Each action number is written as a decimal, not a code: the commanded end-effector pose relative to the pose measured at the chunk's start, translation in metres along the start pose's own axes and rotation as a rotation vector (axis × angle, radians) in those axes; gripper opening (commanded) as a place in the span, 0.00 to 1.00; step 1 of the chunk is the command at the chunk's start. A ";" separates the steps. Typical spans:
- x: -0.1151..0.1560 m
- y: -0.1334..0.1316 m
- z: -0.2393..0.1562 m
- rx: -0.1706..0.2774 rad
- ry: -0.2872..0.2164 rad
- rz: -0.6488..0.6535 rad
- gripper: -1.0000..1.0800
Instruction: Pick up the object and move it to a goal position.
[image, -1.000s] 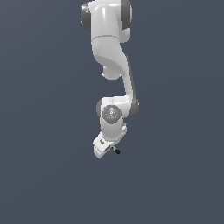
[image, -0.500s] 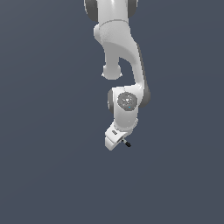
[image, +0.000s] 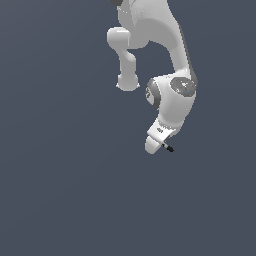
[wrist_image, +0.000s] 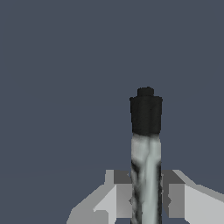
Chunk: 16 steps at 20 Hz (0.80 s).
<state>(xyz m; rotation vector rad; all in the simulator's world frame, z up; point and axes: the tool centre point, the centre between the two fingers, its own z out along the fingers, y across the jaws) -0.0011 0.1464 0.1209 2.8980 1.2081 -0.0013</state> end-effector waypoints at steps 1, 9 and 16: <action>0.009 -0.024 -0.017 0.000 0.000 0.000 0.00; 0.036 -0.085 -0.062 0.000 0.001 0.001 0.00; 0.045 -0.099 -0.074 0.001 0.001 0.001 0.00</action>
